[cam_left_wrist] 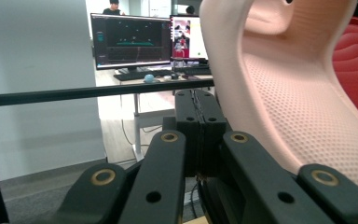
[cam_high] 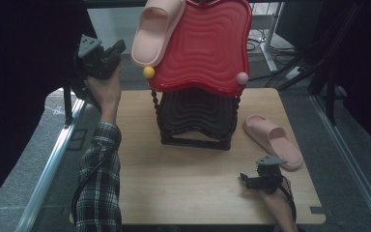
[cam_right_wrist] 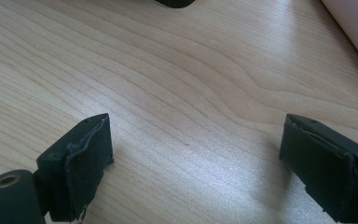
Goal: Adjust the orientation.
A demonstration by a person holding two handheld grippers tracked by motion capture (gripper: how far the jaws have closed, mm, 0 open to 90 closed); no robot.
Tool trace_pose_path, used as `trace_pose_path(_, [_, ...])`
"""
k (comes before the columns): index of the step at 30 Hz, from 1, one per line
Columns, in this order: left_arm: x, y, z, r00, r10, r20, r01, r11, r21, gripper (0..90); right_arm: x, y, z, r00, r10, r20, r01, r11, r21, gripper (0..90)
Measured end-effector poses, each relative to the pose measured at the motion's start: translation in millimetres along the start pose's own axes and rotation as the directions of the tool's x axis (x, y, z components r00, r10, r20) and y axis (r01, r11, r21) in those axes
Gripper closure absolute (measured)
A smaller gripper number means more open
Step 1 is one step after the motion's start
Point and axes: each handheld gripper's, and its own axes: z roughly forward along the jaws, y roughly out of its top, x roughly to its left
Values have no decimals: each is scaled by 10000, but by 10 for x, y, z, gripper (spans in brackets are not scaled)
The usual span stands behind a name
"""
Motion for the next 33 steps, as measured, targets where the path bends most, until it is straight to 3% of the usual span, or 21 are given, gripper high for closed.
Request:
trace_pose_path(5, [-106,2,71,9999,129,70,-129,9999,72,895,0,0,0,10000,4,0,-4,10000,1,94])
trace_pose_path(14, [-180,36,174,9991,-410,102,410,9991,68,895,0,0,-1,10000,4,-2,-4,10000,1,94])
trace_pose_path(20, [-276,70,264,9993,-290,217,286,9994,194,895,-1,0,0,10000,-4,-4,4,10000,-2,94])
trace_pose_path(27, [-236,44,236,9979,-423,499,416,9990,154,891,0,0,-1,10000,10,-4,-10,10000,-1,94])
trace_pose_path(32, [-230,-10,147,9981,-65,616,56,9999,146,886,0,0,0,10000,2,0,-2,10000,1,94])
trace_pose_path(33, [-227,-44,90,9977,151,662,-162,9997,165,886,0,0,0,10000,2,2,-2,10000,2,94])
